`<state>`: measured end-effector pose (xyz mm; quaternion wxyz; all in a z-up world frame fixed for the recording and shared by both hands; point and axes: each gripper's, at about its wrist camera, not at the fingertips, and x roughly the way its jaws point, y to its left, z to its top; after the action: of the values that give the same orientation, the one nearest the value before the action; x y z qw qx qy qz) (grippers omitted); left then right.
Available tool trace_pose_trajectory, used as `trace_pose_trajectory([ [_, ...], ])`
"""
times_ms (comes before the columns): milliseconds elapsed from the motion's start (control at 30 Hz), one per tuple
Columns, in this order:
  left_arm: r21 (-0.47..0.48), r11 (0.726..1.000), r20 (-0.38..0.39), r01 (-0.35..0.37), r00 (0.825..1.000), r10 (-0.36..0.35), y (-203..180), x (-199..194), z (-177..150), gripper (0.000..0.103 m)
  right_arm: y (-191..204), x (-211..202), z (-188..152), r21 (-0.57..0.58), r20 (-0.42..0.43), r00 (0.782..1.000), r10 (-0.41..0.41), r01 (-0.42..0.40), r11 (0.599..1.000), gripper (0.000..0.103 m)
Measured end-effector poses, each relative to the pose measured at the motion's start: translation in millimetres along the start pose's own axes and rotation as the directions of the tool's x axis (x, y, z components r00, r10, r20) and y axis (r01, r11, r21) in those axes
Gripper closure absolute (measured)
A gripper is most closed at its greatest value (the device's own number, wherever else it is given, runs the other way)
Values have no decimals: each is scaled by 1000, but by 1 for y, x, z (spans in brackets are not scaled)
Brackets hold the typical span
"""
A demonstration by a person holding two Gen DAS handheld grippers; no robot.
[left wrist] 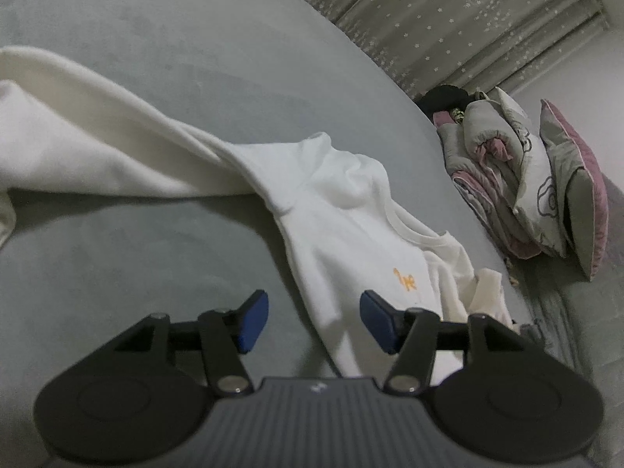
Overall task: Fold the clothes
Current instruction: 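Fold the held sleeve across the shirt body with the left gripper, then open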
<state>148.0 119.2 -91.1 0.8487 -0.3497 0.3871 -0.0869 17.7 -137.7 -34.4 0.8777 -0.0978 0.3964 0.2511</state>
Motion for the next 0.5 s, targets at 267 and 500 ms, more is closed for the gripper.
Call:
trace_pose_trajectory([
  [267,-156,985,-8,78,997,-81,16,-1,1,48,-29,-40,20,253,175,930,323,-359,898,94],
  [500,-255,954,-8,156,986,-164,31,2,6,97,-23,-28,27,306,188,871,453,-491,816,94],
])
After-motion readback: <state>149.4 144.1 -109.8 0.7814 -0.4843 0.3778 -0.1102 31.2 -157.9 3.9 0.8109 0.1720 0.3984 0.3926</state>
